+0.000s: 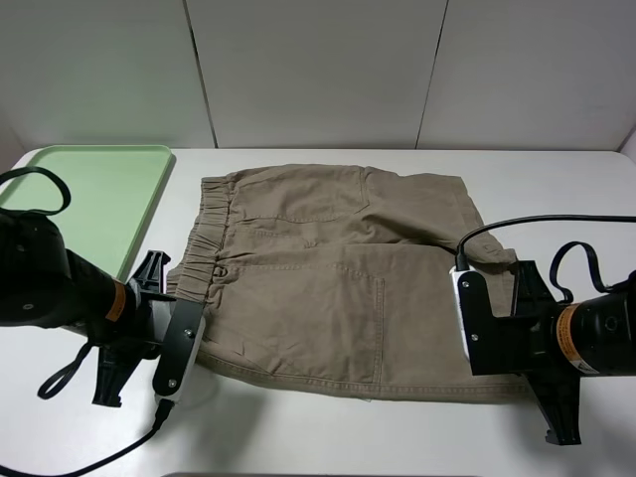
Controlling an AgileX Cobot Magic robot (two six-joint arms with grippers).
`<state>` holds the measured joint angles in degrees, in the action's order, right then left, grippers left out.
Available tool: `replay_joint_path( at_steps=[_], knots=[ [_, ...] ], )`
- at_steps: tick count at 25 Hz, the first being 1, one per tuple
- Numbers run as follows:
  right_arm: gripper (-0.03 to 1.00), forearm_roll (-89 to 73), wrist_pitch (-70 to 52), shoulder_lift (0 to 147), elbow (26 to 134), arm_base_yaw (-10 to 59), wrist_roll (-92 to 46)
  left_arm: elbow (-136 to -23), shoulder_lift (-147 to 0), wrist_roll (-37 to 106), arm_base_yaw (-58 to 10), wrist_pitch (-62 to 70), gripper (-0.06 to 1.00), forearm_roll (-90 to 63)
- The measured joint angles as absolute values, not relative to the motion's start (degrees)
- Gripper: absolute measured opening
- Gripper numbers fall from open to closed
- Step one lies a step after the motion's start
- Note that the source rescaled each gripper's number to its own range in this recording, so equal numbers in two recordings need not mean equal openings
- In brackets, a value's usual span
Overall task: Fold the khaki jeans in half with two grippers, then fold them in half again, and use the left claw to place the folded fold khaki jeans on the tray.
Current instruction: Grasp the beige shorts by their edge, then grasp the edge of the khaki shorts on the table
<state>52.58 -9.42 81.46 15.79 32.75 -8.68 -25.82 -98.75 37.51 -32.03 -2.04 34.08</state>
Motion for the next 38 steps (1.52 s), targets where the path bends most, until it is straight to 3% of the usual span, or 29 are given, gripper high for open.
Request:
replay_joint_path(
  at_steps=[10,12,14,17,20,33,38],
  knots=[
    [0.00,50.7,-11.4,81.0,15.7,32.8,-8.7,-25.8,-98.7,37.5,-32.0,-2.0,0.02,34.1],
    [0.05,49.8,-11.7,81.0,15.7,33.2,-8.7,-25.8,-98.7,37.5,-32.0,-2.0,0.02,34.1],
    [0.22,49.5,-11.8,81.0,15.7,34.3,-8.7,-25.8,-98.7,37.5,-32.0,-2.0,0.02,34.1],
    [0.66,47.8,-11.7,81.0,15.7,35.6,-8.7,-25.8,-98.7,37.5,-32.0,-2.0,0.02,34.1],
    [0.85,46.1,-11.4,81.2,15.7,35.8,-8.7,-25.8,-98.7,37.5,-32.0,-2.0,0.02,34.1],
    [0.90,50.6,-11.0,89.0,16.2,36.1,-10.2,-25.8,-98.7,37.5,-32.0,-2.2,0.02,34.3],
    [0.82,53.1,-11.7,89.6,17.2,33.6,-6.8,-25.8,-98.7,37.5,-32.0,-2.2,0.02,34.3]
  ],
)
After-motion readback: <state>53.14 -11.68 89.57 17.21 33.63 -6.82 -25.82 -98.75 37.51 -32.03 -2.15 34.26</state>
